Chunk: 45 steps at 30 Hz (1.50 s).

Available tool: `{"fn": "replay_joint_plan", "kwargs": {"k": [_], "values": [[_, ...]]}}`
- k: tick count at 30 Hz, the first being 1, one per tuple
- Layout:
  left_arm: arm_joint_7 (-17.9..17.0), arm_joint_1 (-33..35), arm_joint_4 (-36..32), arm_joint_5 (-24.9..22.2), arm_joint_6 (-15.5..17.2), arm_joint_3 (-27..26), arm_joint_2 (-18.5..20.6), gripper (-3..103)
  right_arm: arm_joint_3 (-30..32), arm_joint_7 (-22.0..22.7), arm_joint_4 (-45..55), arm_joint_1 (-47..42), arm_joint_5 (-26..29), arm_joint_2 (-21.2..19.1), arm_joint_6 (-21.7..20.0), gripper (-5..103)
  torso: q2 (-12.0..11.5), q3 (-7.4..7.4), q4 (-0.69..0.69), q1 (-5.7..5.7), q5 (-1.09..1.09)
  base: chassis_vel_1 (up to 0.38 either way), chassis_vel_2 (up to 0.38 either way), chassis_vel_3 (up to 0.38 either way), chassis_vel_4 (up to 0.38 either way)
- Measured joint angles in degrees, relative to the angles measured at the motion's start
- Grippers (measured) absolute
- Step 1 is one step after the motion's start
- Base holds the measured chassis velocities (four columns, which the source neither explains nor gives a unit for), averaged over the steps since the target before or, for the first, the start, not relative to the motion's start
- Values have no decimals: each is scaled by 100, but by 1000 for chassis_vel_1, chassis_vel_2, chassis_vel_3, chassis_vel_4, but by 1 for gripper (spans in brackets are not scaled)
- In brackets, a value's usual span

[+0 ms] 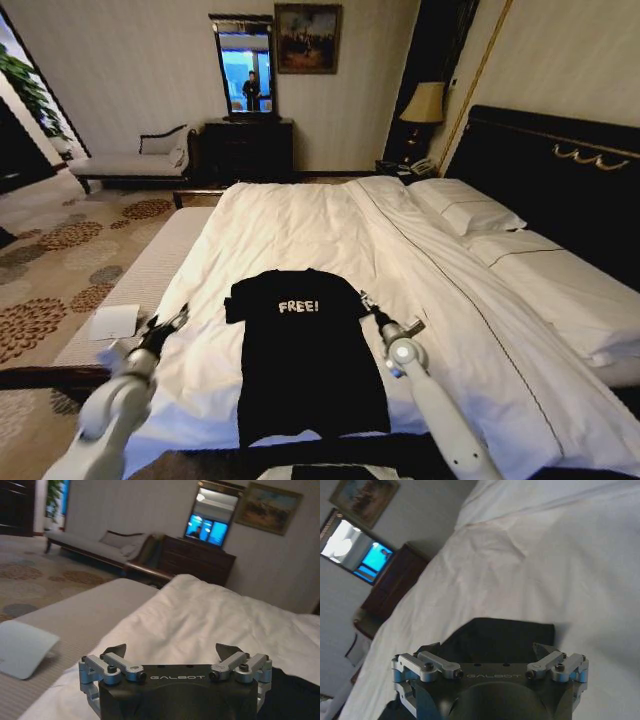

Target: Fold the clothes on the bed.

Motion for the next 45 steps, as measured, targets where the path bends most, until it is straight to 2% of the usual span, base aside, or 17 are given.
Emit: {"fn": "replay_joint_plan", "kwargs": {"k": [7, 19, 22, 24, 26, 27, 28, 29, 31, 32, 33, 36, 39, 41, 42, 43, 45], "values": [[-14, 70, -167, -161, -35, -250, -321, 100, 130, 78, -160, -11, -243, 152, 12, 100, 0, 1, -2, 2, 0, 0, 0, 0, 0], [-206, -131, -268, -193, 65, -154, -455, 100, 201, 52, -501, -20, -467, 282, 8, 101, -2, 1, -2, 2, 2, 0, 0, 0, 0], [-228, -156, -268, -195, 80, -128, -477, 100, 193, 26, -619, 67, -471, 298, 8, 97, -2, 1, -1, 2, 1, 0, 0, 0, 0], [-250, -178, -254, -196, 84, -116, -478, 100, 180, -3, -729, 135, -483, 314, 19, 90, -2, 1, -1, 2, 1, 0, 0, 0, 0], [-256, -184, -251, -198, 86, -114, -478, 100, 174, -15, -771, 158, -492, 319, 34, 90, -2, 1, -1, 2, 1, 0, 0, 0, 0], [-271, -189, -250, -208, 90, -113, -479, 100, 150, -59, -907, 232, -536, 328, 82, 79, -2, 1, -2, 2, 2, 0, 0, 0, 0], [-274, -188, -251, -212, 91, -114, -482, 100, 139, -74, -967, 264, -554, 328, 99, 79, -2, 1, -1, 2, 1, 0, 0, 0, 0], [-275, -182, -251, -216, 91, -115, -486, 100, 133, -86, -1027, 300, -569, 330, 118, 74, -2, 1, -1, 2, 2, 0, 0, 0, 0], [-276, -177, -251, -217, 91, -116, -490, 100, 132, -90, -1054, 318, -572, 331, 129, 74, -2, 1, -1, 2, 2, 0, 0, 0, 0], [-277, -168, -251, -218, 92, -118, -499, 100, 135, -96, -1100, 355, -576, 332, 167, 63, -2, 1, -1, 2, 2, 0, 0, 0, 0], [-277, -167, -250, -217, 92, -117, -503, 100, 139, -98, -1112, 370, -579, 333, 201, 57, -2, 1, -1, 2, 2, 0, 0, 0, 0], [-283, -167, -250, -216, 92, -116, -511, 100, 140, -100, -1114, 378, -587, 329, 250, 52, -2, 1, -1, 2, 1, 0, 0, 0, 0], [-294, -167, -303, -215, 97, -115, -542, 100, 141, -102, -1101, 376, -607, 327, 299, 36, -2, 1, -1, 2, 2, 0, 0, 0, 0], [-300, -161, -327, -214, 99, -117, -562, 100, 142, -102, -1075, 369, -610, 327, 305, 36, -2, 1, -1, 2, 1, 0, 0, 0, 0], [-304, -144, -355, -211, 100, -120, -586, 100, 140, -101, -1044, 360, -613, 321, 305, 25, -2, 1, -1, 2, 2, 0, 0, 0, 0], [-309, -122, -380, -209, 101, -126, -602, 100, 124, -100, -1025, 357, -618, 301, 305, 25, -2, 1, -1, 2, 2, 0, 0, 0, 0], [-314, -84, -413, -203, 102, -137, -610, 100, 81, -100, -1022, 366, -676, 245, 304, 15, -2, 1, -1, 1, 2, 0, 0, 0, 0]]}}
